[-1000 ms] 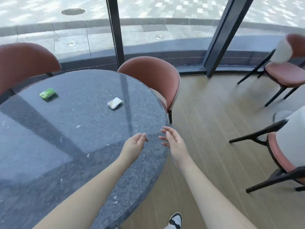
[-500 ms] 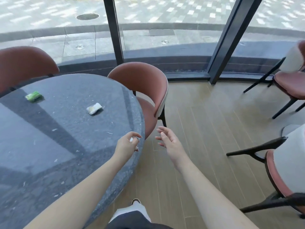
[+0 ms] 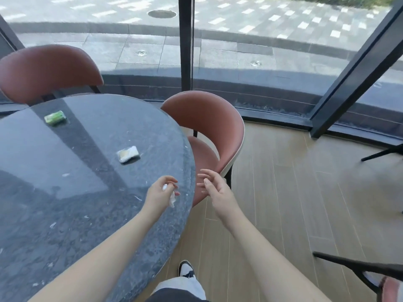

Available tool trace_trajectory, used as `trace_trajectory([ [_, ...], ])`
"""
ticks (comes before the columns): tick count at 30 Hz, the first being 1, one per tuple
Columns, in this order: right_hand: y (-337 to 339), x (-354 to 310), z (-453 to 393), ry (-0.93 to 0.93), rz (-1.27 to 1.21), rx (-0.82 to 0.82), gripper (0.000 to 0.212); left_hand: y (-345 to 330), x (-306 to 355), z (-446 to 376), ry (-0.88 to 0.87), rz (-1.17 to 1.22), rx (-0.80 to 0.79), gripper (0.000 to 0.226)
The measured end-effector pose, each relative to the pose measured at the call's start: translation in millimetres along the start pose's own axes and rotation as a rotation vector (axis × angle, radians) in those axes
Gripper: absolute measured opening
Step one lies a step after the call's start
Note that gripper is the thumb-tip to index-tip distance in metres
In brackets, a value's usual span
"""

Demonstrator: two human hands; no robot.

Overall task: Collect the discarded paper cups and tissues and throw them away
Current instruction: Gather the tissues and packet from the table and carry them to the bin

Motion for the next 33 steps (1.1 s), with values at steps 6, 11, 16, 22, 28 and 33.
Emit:
trace_trajectory([
  [6,-20.2,5.6,-68.2,-0.012,0.022,-0.124,0.027,20.2,16.4,-31.4,0.039,0.123,0.066,0.021],
  [11,-58.3,11.3,-119.4,-0.007,0.037,-0.300,0.025,56.0,7.0,-38.2,0.083,0.183,0.220,0.021],
  [16,-101.4,21.6,-160.3,-0.012,0.050,-0.504,0.025,83.5,-1.8,-34.3,0.163,0.282,0.422,0.028],
  [22,-145.8,30.3,-206.5,0.004,0.111,-0.741,0.028,102.2,-9.9,-21.2,0.252,0.411,0.666,0.035],
  [28,-195.1,46.3,-229.9,0.003,0.202,-0.851,0.020,104.9,-33.8,-3.8,0.344,0.501,0.787,0.032],
  [33,-242.0,63.9,-244.5,0.044,0.374,-0.918,0.030,117.2,-53.7,1.4,0.348,0.540,0.839,0.031],
])
Point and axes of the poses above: each hand's wrist, its own z-axis away from the middle knuckle, its own y-axis out of the back of the hand, x = y × z, the point moved 9 cm from there along -z, towards the middle knuckle, and after that the axes turned 12 degrees about y, right-handed, at the moved point
